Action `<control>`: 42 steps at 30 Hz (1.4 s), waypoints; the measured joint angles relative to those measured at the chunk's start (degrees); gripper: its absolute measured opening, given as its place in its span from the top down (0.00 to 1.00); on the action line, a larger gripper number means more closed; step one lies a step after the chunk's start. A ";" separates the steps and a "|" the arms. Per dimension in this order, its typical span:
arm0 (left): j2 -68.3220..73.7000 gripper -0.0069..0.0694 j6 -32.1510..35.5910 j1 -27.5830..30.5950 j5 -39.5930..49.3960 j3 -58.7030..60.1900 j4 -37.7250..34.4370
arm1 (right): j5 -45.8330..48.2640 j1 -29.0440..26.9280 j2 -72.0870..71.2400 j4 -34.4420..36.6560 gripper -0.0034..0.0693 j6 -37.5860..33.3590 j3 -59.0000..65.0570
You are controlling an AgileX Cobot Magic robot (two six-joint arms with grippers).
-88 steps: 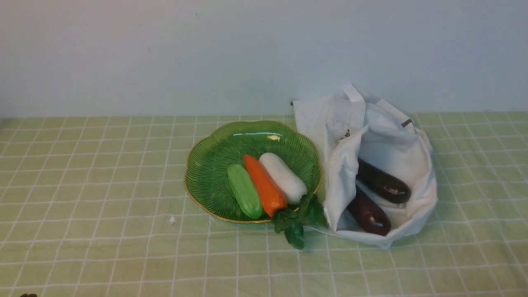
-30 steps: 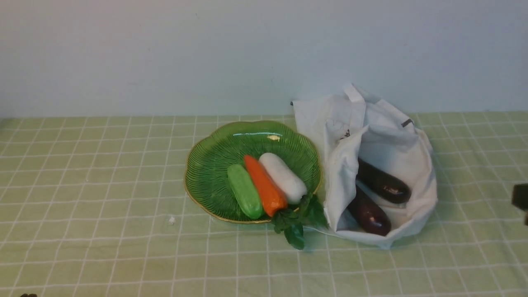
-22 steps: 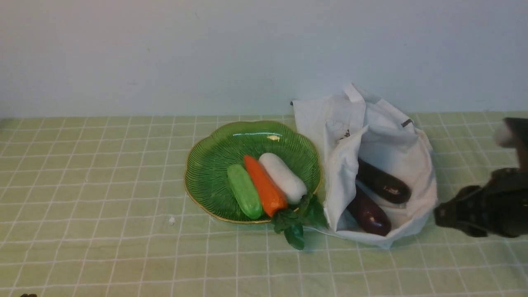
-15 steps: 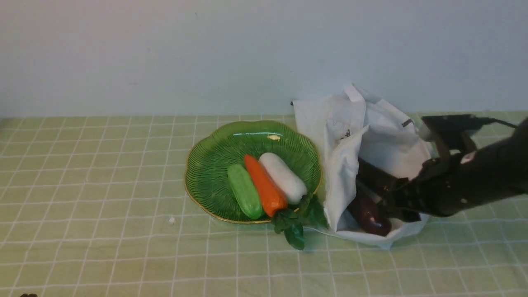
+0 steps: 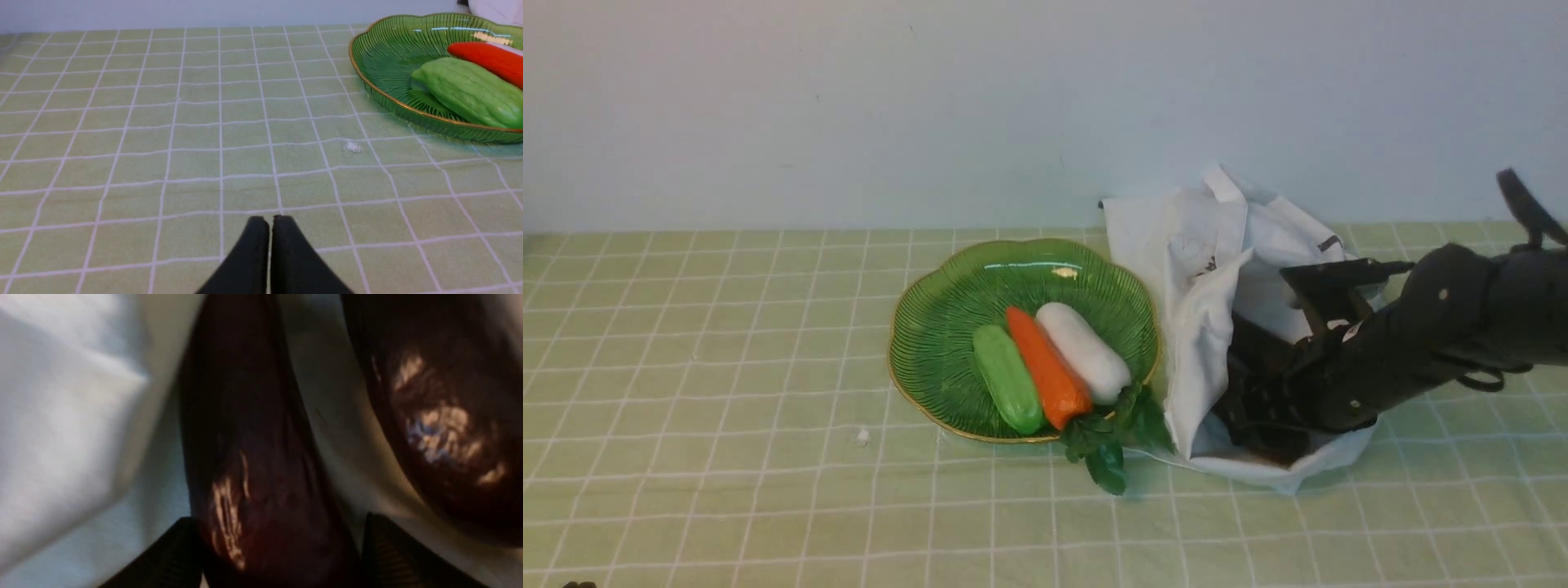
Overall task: Take vegetables from bag on green coffee tablecloth place on plate.
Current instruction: 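Reach into the white cloth bag and grasp a vegetable inside with the right gripper, then take the eggplant out of the bag and place it on the plate with the right gripper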
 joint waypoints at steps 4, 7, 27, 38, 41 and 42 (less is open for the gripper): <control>0.00 0.91 0.00 0.00 0.00 0.00 0.00 | 0.35 0.05 0.08 -0.77 0.38 -0.84 -0.06; 0.00 0.91 0.00 0.00 0.00 0.00 0.00 | 2.30 0.05 -1.28 -1.69 0.38 -0.91 -0.06; 0.00 0.91 0.00 0.00 0.00 0.00 0.00 | 34.80 0.11 -29.87 -26.15 0.38 25.84 -0.01; 0.00 0.91 0.00 0.00 0.00 0.00 0.00 | 16.43 12.57 -24.97 -10.13 0.38 17.70 -2.75; 0.00 0.91 0.00 0.00 0.00 0.00 0.00 | 14.03 15.86 -18.19 -9.35 0.38 17.78 -7.29; 0.00 0.91 0.00 0.00 0.00 0.00 0.00 | 13.14 16.64 -16.08 -9.23 0.38 18.08 -8.78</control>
